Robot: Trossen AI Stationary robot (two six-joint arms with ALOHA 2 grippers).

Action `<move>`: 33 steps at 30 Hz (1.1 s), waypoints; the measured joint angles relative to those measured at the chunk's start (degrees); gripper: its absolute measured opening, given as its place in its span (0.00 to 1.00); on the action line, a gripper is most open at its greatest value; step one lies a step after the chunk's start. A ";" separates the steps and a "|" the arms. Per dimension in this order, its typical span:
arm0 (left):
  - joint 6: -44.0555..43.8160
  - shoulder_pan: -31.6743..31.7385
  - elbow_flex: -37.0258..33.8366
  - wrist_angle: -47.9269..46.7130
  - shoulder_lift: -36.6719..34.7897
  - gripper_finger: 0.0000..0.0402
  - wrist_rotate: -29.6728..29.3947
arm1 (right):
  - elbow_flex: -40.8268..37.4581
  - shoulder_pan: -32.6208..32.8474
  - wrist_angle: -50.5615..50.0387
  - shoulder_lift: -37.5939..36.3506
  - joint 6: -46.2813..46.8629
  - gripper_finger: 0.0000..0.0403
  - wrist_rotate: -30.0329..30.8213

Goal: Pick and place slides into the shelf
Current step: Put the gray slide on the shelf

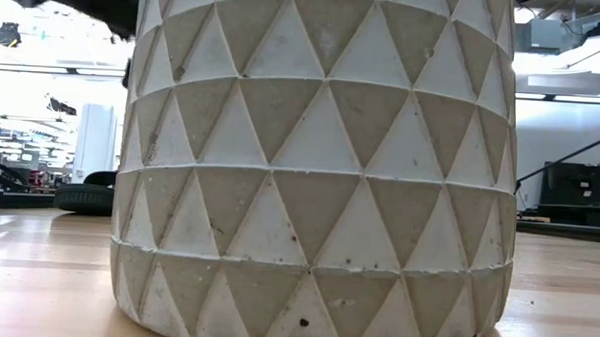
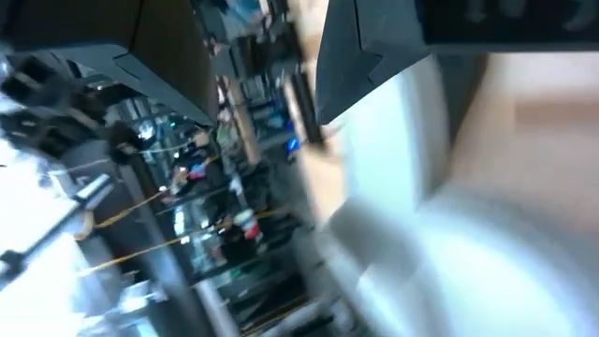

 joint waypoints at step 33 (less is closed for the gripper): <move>94.17 -37.49 0.07 31.50 -17.30 0.33 -16.02 | -23.63 24.42 55.57 0.74 -24.26 0.01 21.37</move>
